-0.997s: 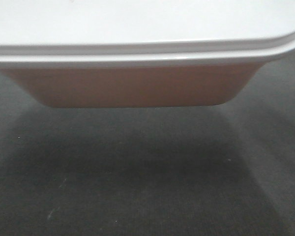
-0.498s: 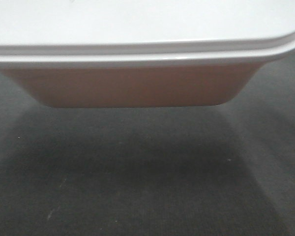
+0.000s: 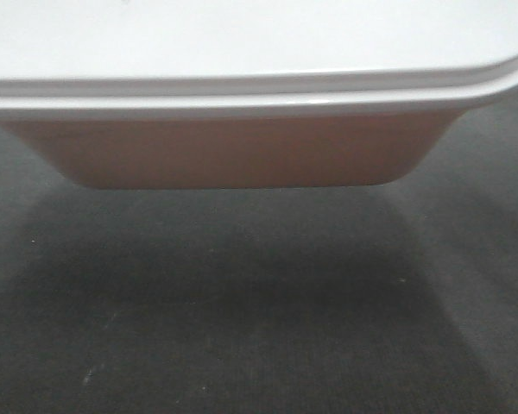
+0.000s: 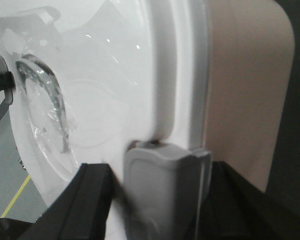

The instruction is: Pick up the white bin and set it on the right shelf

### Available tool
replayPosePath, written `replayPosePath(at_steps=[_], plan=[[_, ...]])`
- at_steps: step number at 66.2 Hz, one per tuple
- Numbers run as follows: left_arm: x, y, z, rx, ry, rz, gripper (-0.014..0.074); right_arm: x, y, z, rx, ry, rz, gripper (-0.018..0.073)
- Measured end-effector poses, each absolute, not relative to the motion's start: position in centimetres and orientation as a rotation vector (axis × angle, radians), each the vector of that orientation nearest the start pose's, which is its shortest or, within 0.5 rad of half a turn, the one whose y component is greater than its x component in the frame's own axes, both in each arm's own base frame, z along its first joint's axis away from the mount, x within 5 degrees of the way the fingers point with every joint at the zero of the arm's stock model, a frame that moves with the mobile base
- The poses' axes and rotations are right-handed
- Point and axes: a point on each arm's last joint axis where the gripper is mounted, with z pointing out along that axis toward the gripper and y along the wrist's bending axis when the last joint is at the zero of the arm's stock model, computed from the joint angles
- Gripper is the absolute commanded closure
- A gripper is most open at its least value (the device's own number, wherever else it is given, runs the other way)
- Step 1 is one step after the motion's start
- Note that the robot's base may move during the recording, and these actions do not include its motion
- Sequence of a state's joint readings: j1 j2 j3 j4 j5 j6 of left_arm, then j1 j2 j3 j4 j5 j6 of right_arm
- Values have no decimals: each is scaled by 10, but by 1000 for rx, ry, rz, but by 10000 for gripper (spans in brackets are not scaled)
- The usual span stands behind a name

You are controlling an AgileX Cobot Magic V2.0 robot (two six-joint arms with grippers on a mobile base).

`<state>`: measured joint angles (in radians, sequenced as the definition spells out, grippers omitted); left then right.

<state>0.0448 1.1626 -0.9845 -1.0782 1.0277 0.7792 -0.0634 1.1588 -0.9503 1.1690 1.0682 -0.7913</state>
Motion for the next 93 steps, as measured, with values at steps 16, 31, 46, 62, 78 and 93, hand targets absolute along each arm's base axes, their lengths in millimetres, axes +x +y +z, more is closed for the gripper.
replayPosePath(at_steps=[16,31,46,62,78,93], plan=[[221,-59,356,388,2147,-960,420,218,60,352,-344,2126,1062,241],[221,-59,356,389,2147,-961,420,218,60,352,-342,2126,1061,241],[221,-59,356,389,2147,-961,420,218,60,352,-344,2125,1060,241],[221,-59,356,389,2147,-961,420,218,60,352,-344,2125,1060,241],[221,-59,356,389,2147,-961,420,218,60,352,-344,2125,1060,241],[221,-59,356,389,2147,-961,420,218,60,352,-344,2125,1060,241]])
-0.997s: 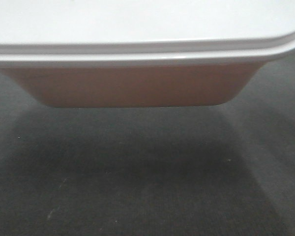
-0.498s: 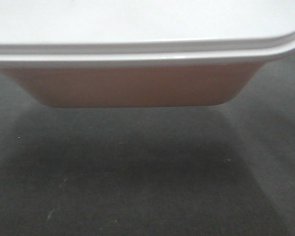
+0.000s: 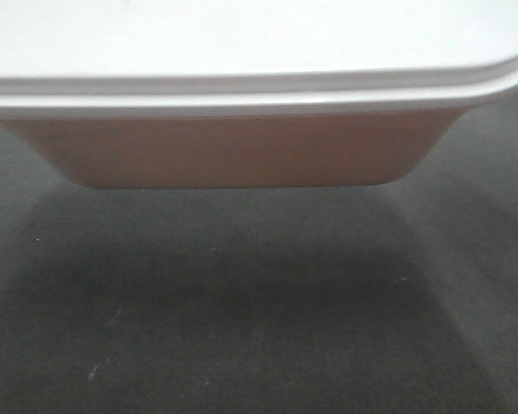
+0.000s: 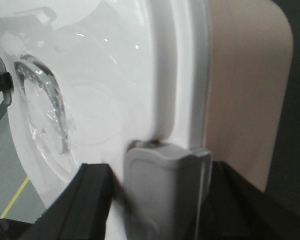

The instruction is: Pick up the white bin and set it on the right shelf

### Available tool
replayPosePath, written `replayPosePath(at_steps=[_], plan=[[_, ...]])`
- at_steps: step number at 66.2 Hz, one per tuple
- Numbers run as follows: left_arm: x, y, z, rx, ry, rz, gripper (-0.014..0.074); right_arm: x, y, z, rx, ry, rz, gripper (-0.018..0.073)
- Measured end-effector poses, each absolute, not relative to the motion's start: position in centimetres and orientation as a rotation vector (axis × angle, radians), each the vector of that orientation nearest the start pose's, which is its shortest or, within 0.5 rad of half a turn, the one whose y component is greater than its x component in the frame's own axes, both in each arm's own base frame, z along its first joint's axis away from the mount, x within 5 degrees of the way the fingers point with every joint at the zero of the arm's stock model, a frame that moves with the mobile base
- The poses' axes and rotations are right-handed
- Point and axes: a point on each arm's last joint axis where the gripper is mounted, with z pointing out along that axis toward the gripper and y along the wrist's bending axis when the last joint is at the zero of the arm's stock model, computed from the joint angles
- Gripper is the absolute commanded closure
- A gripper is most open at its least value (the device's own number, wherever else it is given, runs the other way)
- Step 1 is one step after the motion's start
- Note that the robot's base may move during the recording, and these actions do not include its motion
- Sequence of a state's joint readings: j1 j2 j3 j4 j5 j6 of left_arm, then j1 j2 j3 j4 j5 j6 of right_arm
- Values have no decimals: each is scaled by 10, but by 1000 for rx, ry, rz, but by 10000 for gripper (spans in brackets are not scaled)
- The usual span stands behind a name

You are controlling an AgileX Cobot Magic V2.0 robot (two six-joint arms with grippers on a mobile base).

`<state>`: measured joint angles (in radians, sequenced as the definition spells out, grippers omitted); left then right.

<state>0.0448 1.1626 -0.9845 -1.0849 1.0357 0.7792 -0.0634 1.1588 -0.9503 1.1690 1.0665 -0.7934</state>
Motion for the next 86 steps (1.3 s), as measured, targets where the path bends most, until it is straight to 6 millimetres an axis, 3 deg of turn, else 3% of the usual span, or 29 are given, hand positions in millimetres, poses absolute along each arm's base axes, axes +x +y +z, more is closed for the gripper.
replayPosePath(at_steps=[86], plan=[[221,-59,356,389,2147,-961,420,218,60,352,-344,2125,1060,241]])
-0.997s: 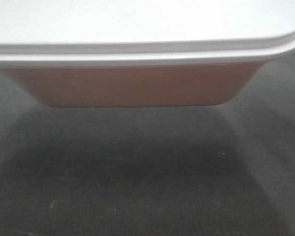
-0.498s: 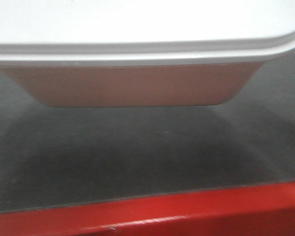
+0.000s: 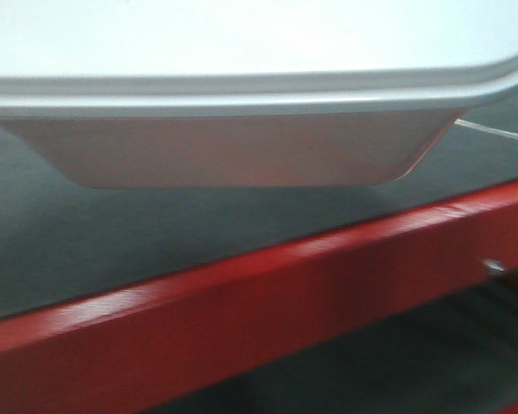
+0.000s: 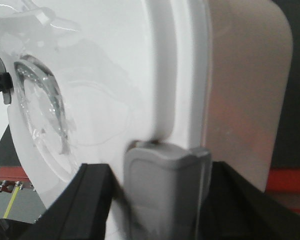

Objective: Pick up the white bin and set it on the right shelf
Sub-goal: 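Carry the bin in both grippers while driving to the shelf rack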

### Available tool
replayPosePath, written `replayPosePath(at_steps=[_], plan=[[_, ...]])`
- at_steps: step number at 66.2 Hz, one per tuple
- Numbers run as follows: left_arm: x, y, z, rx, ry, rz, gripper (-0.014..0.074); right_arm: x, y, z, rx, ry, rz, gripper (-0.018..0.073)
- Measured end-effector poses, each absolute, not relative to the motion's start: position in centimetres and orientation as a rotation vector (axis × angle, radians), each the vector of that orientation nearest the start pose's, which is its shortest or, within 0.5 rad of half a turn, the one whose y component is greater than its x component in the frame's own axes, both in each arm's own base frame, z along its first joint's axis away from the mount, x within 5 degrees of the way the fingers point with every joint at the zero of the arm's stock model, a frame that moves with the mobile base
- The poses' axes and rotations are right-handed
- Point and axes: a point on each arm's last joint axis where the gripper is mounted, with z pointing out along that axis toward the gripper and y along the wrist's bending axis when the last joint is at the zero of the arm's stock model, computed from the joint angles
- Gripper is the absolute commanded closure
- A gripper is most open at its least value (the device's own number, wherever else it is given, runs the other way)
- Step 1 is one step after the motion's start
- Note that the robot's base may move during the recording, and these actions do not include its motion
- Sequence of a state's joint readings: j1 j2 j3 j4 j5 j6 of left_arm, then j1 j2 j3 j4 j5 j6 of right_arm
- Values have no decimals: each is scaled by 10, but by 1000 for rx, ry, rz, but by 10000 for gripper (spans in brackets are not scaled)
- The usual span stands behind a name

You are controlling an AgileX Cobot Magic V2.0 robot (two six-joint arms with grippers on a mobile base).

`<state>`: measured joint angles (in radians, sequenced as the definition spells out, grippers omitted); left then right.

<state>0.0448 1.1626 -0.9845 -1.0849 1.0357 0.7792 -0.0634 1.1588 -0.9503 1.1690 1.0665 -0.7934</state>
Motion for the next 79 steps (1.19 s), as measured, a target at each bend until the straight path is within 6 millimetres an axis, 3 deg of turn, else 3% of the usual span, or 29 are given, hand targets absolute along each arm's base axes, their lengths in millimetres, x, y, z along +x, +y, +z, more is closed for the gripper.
replayPosePath(at_steps=[79], plan=[[221,-60,356,389,2147,-964,420,218,60,352,-344,2125,1060,241]])
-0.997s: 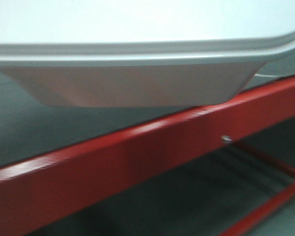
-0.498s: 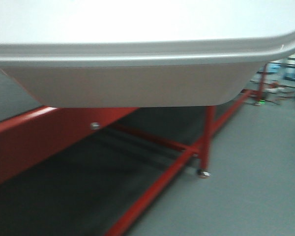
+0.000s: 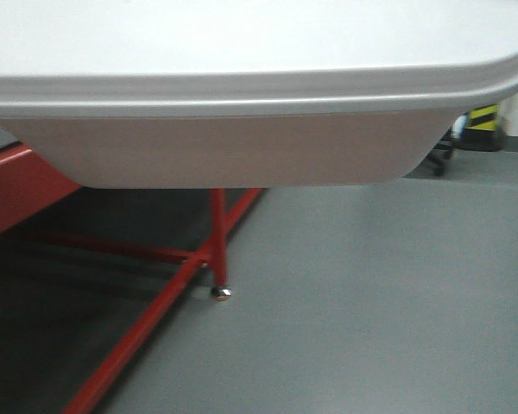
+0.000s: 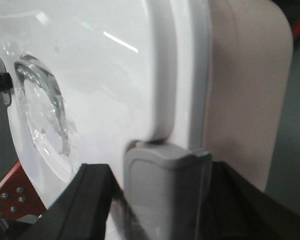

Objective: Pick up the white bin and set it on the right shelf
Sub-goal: 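Carry the bin in both grippers while driving to the shelf rack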

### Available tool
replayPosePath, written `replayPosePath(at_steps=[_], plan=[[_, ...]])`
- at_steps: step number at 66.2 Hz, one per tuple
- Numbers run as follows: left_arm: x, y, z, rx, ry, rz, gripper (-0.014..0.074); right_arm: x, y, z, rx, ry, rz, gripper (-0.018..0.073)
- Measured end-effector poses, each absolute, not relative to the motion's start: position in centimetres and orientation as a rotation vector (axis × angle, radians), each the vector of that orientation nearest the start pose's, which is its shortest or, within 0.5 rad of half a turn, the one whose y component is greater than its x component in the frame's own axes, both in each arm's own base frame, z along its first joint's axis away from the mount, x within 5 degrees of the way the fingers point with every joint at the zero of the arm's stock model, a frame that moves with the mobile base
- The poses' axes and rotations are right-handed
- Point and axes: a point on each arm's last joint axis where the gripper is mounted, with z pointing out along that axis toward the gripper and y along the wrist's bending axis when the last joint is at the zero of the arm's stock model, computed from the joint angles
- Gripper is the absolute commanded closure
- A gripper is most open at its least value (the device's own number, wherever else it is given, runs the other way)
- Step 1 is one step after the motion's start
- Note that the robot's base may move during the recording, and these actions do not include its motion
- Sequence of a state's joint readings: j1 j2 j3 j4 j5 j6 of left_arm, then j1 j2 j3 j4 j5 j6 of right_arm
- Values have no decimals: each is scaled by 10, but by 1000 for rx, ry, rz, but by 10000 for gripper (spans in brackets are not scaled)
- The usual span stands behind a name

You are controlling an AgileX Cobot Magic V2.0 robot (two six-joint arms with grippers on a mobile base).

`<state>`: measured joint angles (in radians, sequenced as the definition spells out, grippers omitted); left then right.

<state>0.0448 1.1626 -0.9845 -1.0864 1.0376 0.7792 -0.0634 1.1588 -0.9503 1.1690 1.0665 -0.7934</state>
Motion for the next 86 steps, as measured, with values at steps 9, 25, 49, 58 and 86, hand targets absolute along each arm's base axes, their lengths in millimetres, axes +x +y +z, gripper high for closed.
replayPosePath(at_steps=[9,25,49,58,86], plan=[[221,-60,356,389,2147,-964,420,218,60,352,-344,2125,1060,241],[221,-60,356,389,2147,-964,420,218,60,352,-344,2125,1060,241],[221,-60,356,389,2147,-964,420,218,60,352,-344,2125,1060,241],[221,-60,356,389,2147,-964,420,218,60,352,-344,2125,1060,241],[221,-60,356,389,2147,-964,420,218,60,352,-344,2125,1060,241]])
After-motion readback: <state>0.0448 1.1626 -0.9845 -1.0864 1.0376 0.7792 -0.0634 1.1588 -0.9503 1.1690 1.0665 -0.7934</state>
